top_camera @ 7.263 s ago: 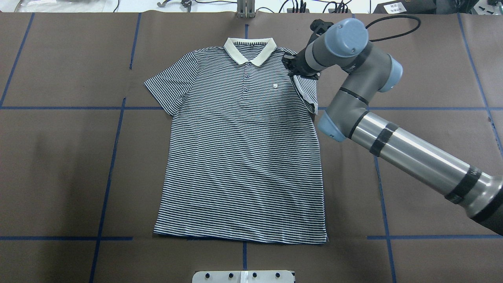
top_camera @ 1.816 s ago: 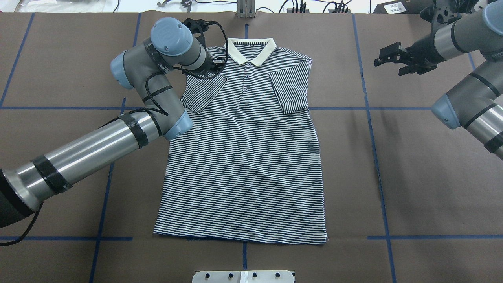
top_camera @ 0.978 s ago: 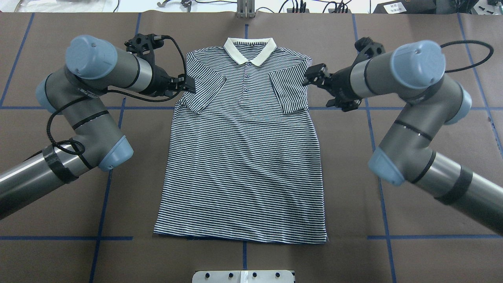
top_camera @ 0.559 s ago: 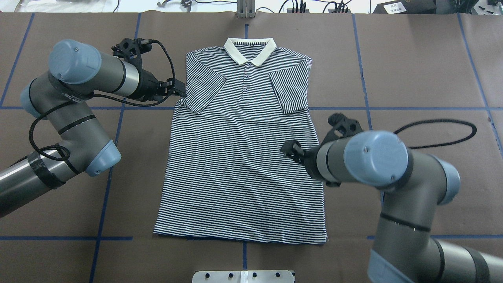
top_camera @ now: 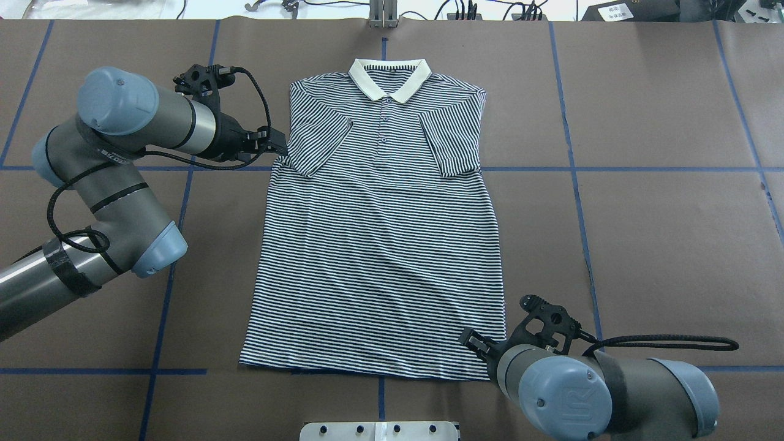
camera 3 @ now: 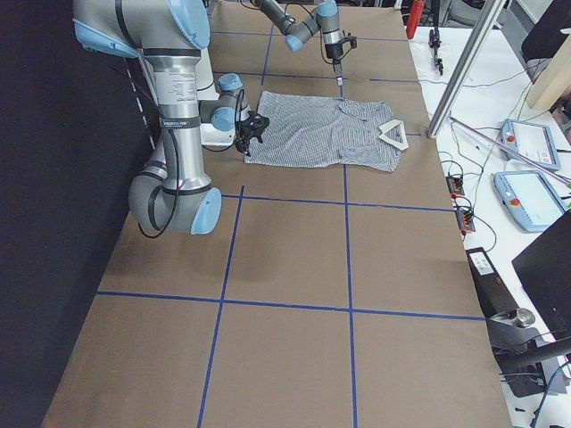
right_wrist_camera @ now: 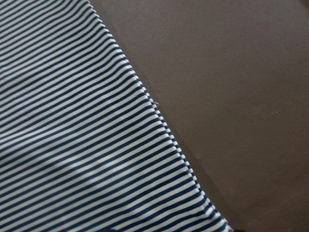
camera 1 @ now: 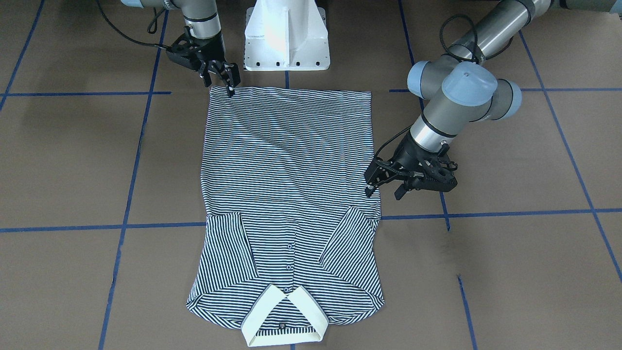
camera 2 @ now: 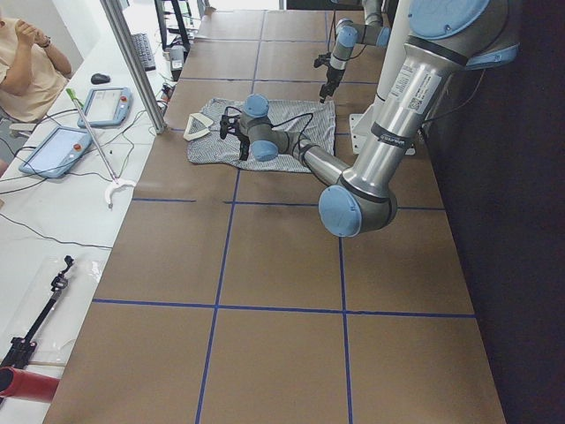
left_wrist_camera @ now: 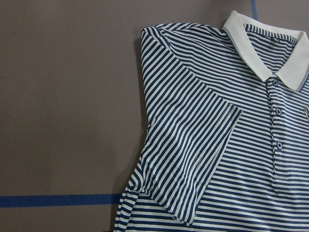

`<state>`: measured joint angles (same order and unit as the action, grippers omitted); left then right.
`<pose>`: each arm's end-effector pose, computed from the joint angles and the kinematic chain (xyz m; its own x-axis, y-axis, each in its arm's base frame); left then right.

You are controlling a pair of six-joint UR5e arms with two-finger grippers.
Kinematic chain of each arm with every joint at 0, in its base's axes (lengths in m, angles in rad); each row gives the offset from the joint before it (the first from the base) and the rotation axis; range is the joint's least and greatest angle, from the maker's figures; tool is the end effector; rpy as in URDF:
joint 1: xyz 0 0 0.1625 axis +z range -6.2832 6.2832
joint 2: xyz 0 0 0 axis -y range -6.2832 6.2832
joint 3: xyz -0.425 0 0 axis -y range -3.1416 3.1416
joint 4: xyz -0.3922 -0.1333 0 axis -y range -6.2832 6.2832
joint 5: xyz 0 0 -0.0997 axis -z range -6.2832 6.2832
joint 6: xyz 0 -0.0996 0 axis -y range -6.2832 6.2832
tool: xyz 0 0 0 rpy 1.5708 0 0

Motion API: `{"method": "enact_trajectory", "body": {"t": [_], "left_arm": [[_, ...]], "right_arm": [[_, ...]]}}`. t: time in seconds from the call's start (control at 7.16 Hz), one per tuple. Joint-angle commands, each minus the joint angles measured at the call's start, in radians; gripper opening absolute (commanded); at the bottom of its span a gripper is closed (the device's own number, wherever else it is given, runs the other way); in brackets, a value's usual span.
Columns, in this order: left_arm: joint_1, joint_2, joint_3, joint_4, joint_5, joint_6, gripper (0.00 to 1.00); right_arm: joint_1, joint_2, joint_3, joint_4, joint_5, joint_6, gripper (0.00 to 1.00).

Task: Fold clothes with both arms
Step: 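Move the left gripper to the hem corner nearest the robot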

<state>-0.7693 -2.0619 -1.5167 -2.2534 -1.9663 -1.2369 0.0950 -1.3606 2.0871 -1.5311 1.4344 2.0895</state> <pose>0.4239 -0.5426 0.3216 0.4247 0.0097 -0.9053 0.2685 0.9536 0.1362 -0.5058 -0.1957 0.3196 0.5298 0.5439 0.6508 -0.5187 0.8149 -0.2587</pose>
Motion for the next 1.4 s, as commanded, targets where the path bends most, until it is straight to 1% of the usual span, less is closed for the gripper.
{"method": "enact_trajectory", "body": {"t": [0.0,0.14,0.28,0.56,0.7,0.84,0.98,1.12,1.26], "left_arm": [[0.001,0.000,0.001,0.000,0.001,0.000,0.83],[0.001,0.000,0.003,0.000,0.001,0.002,0.83],[0.001,-0.001,0.003,0.000,0.001,-0.001,0.83],[-0.002,0.000,0.001,0.000,0.012,-0.001,0.84],[-0.001,-0.001,0.000,0.002,0.039,-0.004,0.84],[-0.004,-0.001,-0.006,0.002,0.040,-0.004,0.84],[-0.004,-0.001,-0.010,0.003,0.041,-0.006,0.84],[-0.007,0.000,-0.034,0.008,0.043,-0.013,0.84],[0.001,0.055,-0.137,0.024,0.082,-0.124,0.84]], "right_arm": [[-0.024,0.001,-0.019,-0.011,-0.008,0.023,0.77],[-0.024,-0.005,-0.021,-0.012,-0.006,0.023,0.68],[-0.021,-0.006,-0.021,-0.012,-0.005,0.023,0.55],[-0.024,-0.005,-0.021,-0.053,-0.002,0.023,0.35],[-0.026,-0.003,-0.021,-0.057,0.000,0.023,0.14],[-0.024,-0.005,-0.016,-0.058,0.001,0.024,0.00],[-0.024,-0.005,-0.015,-0.058,0.004,0.024,0.00],[-0.023,0.003,0.010,-0.058,0.012,0.024,0.00],[-0.020,0.008,0.057,-0.061,0.015,0.021,0.00]]}}
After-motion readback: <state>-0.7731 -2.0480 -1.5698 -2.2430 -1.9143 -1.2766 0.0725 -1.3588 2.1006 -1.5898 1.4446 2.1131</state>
